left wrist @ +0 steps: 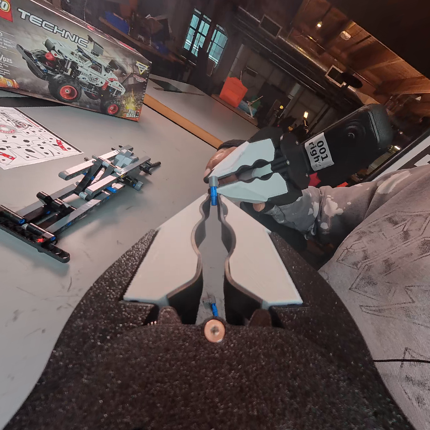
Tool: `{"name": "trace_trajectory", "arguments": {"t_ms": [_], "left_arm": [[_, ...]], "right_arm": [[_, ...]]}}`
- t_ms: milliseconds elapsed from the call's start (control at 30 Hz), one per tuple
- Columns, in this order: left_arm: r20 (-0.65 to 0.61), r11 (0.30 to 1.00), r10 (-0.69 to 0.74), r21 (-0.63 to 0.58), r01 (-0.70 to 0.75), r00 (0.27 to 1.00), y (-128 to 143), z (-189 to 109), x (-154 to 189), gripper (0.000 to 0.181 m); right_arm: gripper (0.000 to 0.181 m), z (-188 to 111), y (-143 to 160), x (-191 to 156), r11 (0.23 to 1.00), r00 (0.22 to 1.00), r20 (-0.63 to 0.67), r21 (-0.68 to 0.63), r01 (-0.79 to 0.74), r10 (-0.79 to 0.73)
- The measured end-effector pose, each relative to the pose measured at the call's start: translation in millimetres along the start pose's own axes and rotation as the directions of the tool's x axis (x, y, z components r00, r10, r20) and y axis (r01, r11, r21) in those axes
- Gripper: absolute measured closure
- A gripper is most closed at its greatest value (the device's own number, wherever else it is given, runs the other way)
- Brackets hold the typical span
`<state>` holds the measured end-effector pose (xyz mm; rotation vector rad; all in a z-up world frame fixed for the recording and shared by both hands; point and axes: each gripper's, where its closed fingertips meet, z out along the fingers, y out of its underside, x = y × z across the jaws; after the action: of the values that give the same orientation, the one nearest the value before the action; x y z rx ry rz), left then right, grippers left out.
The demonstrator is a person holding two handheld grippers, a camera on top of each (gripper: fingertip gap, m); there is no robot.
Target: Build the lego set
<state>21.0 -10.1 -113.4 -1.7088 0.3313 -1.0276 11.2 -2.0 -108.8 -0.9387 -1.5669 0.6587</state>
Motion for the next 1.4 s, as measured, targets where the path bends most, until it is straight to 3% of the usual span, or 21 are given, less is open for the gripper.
{"name": "trace_trajectory", "arguments": {"t_ms": [167, 467, 867, 933, 1000, 1167, 1267, 1400], "left_arm": [[-0.009, 0.999, -0.014, -0.029, 0.014, 1.0, 3.1, -0.7, 0.0, 0.169], [0.0, 0.997, -0.037, -0.075, 0.037, 0.999, 9.6, -0.8, -3.5, 0.176], [-0.033, 0.973, -0.193, -0.138, 0.187, 0.981, 26.7, 2.8, -6.9, 0.178], [-0.063, 0.974, -0.202, -0.117, 0.193, 0.977, 19.5, 6.4, 0.5, 0.181], [-0.016, 0.979, -0.146, -0.143, 0.142, 0.989, 19.0, 8.2, -6.0, 0.181], [0.014, 0.988, -0.149, -0.047, 0.149, 0.989, -3.3, -14.5, -18.4, 0.181], [0.178, 0.999, -0.03, -0.018, 0.033, 0.984, -18.6, -38.0, -47.5, 0.179], [0.353, 0.991, 0.125, -0.079, -0.104, 0.927, -24.3, -63.5, -74.1, 0.155]], "right_arm": [[0.178, -1.8, 3.9, 6.7, 1.0, 1.0, -0.02, -0.021, 0.017, -0.017], [0.178, -0.3, 8.8, 0.4, 0.999, 1.0, 0.019, -0.046, 0.017, -0.016], [0.179, 3.0, 27.1, -12.2, 0.933, 0.943, 0.043, -0.142, 0.332, -0.329], [0.181, 6.0, 26.8, -42.3, 0.948, 0.943, 0.157, -0.079, 0.31, -0.295], [0.181, 11.2, 13.1, -48.7, 0.928, 0.926, 0.091, -0.039, 0.372, -0.367], [0.181, 10.7, 26.9, -31.0, 0.964, 0.963, 0.12, -0.088, 0.252, -0.241], [0.181, 12.7, 37.4, -32.4, 0.98, 0.979, 0.14, -0.116, 0.162, -0.146], [0.18, 16.2, 43.7, -33.7, 0.993, 0.984, 0.178, -0.118, 0.011, 0.01]]}}
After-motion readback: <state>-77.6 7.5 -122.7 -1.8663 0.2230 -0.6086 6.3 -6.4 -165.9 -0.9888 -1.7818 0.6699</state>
